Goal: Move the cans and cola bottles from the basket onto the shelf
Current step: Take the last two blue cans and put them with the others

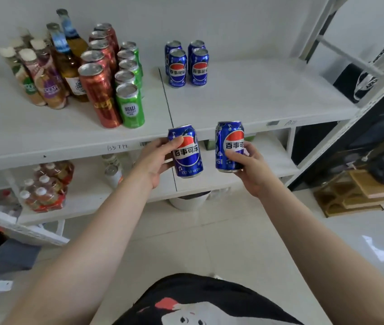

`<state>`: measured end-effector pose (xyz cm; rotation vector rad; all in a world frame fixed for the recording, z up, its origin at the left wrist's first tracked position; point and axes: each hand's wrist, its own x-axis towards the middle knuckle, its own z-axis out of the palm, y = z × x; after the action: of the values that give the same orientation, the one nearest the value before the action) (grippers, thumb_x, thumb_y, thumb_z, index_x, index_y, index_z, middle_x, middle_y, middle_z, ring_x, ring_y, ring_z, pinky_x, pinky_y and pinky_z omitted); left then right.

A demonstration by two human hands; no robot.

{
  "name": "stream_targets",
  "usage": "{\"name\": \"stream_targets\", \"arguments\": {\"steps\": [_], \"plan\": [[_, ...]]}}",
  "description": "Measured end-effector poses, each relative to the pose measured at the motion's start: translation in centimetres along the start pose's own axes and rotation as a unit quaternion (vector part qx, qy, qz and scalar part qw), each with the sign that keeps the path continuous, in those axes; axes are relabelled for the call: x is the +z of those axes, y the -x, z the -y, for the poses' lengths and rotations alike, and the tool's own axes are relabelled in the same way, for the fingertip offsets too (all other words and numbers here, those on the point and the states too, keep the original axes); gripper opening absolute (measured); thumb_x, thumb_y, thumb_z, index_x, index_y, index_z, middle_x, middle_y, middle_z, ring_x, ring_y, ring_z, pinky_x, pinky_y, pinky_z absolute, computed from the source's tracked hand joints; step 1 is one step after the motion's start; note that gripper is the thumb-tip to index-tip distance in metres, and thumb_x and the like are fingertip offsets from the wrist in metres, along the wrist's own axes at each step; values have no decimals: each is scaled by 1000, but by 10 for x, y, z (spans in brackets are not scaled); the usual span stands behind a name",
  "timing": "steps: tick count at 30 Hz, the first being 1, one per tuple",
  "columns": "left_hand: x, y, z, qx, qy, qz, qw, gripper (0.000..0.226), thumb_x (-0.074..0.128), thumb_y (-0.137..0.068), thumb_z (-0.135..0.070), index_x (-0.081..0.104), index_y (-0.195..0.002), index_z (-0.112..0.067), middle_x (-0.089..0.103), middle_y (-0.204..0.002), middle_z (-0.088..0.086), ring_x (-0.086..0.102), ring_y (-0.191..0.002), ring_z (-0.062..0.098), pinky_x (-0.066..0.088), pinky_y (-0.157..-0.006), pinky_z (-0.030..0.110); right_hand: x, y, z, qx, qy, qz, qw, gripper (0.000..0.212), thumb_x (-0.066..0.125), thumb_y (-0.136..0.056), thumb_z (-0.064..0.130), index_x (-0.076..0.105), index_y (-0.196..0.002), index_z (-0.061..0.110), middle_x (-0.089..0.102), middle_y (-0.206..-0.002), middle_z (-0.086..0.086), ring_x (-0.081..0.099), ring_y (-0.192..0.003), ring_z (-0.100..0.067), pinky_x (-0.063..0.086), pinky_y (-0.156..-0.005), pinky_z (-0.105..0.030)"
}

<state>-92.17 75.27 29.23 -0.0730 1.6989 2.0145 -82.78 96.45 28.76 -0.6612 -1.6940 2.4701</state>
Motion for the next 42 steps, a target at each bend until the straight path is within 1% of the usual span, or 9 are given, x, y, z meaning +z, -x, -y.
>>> {"name": "stream_targets", "arguments": {"steps": [4, 8, 13, 18, 23, 32, 36, 39, 42], "plan": [[30, -32, -18, 37, 7, -28, 999, 29, 76, -76, -25, 65, -102, -16, 71, -99, 2, 66, -94, 18, 51, -78, 28, -19, -48, 33, -15, 15, 23, 1000, 46, 73, -72, -3, 51, -108, 14, 68, -100, -9, 67, -89, -22, 56, -75, -31], [49, -63, -41, 67, 17, -55, 996, 33, 75, -78, -17, 63, -109, -14, 70, -103, 1, 65, -96, 18, 51, -81, 29, -23, -91, 57, -27, 24, 33, 999, 47, 70, -75, -8, 48, -112, 11, 68, -94, -7, 66, -87, -22, 56, -80, -35], [49, -118, -64, 108, 16, -73, 991, 44, 76, -75, -9, 61, -115, -12, 68, -114, 3, 63, -107, 20, 49, -87, 30, -14, -148, 75, -47, 55, 45, 996, 51, 70, -74, -11, 47, -113, 11, 67, -98, -7, 65, -89, -22, 55, -79, -34], [37, -181, -79, 125, 4, -67, 990, 59, 79, -64, -9, 57, -118, -11, 67, -115, 4, 63, -108, 20, 49, -92, 33, 1, -210, 87, -56, 102, 35, 993, 61, 75, -69, -9, 44, -117, 12, 64, -109, -10, 63, -95, -20, 52, -75, -29], [34, -222, -89, 143, -37, -85, 985, 60, 73, -73, 7, 51, -128, -5, 66, -114, 1, 64, -97, 4, 52, -76, 14, 15, -254, 88, -82, 140, 44, 986, 61, 75, -69, -11, 44, -115, 13, 64, -107, -4, 63, -89, -12, 53, -73, -26], [27, -231, -74, 170, -42, -86, 981, 57, 67, -79, 7, 46, -131, -3, 64, -116, -1, 66, -98, -4, 51, -79, 13, 22, -286, 68, -126, 212, 58, 967, 66, 84, -65, 3, 42, -113, 18, 64, -115, 0, 64, -100, -12, 55, -82, -28], [31, -227, -62, 193, -65, -86, 975, 61, 68, -78, 9, 43, -128, -17, 59, -122, -9, 62, -105, -6, 50, -86, 15, 18, -285, 66, -137, 245, 70, 957, 74, 85, -67, 12, 39, -123, 25, 61, -122, 4, 61, -109, -6, 53, -88, -24], [35, -230, -46, 196, -78, -123, 970, 70, 73, -72, 11, 41, -128, -17, 57, -121, -7, 60, -103, -7, 49, -85, 13, 15, -282, 64, -152, 259, 62, 952, 71, 85, -67, 14, 45, -125, 23, 61, -118, 9, 60, -105, 2, 51, -85, -16], [37, -235, -39, 199, -105, -184, 957, 63, 75, -71, 8, 46, -122, -14, 60, -114, -2, 61, -99, 2, 49, -79, 9, 14, -284, 65, -161, 275, 38, 947, 63, 84, -68, 13, 50, -121, 19, 63, -114, 6, 61, -99, 1, 52, -80, -13]]}}
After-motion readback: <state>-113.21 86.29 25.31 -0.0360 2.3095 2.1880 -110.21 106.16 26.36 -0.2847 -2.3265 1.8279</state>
